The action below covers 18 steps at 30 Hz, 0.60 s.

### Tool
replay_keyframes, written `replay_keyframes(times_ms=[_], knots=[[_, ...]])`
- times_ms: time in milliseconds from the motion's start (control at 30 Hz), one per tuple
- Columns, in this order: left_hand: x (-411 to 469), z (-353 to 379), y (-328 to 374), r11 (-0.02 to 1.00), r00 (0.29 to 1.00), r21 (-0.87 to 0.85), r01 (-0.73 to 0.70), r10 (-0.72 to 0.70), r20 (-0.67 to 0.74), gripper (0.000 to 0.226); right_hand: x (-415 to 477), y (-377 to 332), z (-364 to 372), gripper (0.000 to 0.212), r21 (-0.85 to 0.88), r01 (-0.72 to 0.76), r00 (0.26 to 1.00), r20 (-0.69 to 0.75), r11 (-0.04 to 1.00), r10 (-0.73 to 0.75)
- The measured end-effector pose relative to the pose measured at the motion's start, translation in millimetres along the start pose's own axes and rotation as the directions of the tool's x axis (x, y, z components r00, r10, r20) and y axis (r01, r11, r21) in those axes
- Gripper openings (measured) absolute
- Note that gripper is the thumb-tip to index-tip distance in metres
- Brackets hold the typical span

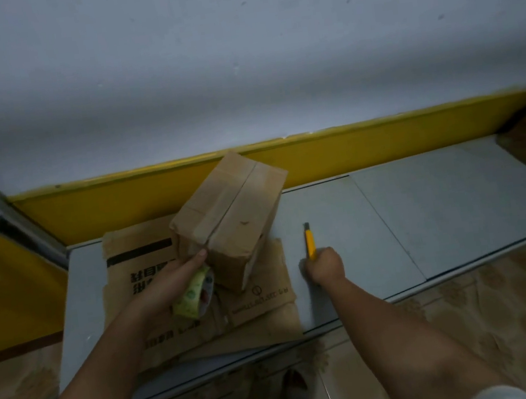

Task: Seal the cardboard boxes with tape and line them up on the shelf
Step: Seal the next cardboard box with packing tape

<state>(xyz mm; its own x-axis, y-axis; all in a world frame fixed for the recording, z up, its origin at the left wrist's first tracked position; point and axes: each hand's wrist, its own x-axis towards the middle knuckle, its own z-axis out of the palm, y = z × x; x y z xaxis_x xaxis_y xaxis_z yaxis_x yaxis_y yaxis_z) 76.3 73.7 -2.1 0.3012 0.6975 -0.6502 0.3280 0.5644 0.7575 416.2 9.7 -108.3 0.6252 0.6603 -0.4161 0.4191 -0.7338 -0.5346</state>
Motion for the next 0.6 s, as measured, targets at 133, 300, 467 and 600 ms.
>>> replay_keyframes(times_ms=[133, 300, 467, 600], knots=[[-9.1, 0.2, 4.5, 0.998, 0.998, -0.043, 0.05, -0.049, 0.032, 0.064, -20.9, -23.7, -26.2, 0.029, 0.295, 0.058, 0.998, -0.048, 0.954, -0.046], [-24.9, 0.8, 7.8, 0.989, 0.994, -0.126, 0.073, -0.062, 0.088, 0.038, -100.9, -87.7, -73.0, 0.02, 0.485, 0.384, 0.922, -0.163, 0.785, -0.35], [-31.5, 5.9, 6.1, 0.986, 0.985, 0.105, -0.13, 0.141, -0.103, 0.017, -170.5, -132.8, -81.5, 0.019, 0.278, 0.637, 0.722, 0.111, 0.719, -0.683], [-29.8, 10.4, 1.4, 0.957, 0.945, 0.193, -0.217, 0.255, -0.204, 0.018, -191.8, -141.8, -72.4, 0.022, 0.108, 0.716, 0.648, 0.264, 0.689, -0.715]])
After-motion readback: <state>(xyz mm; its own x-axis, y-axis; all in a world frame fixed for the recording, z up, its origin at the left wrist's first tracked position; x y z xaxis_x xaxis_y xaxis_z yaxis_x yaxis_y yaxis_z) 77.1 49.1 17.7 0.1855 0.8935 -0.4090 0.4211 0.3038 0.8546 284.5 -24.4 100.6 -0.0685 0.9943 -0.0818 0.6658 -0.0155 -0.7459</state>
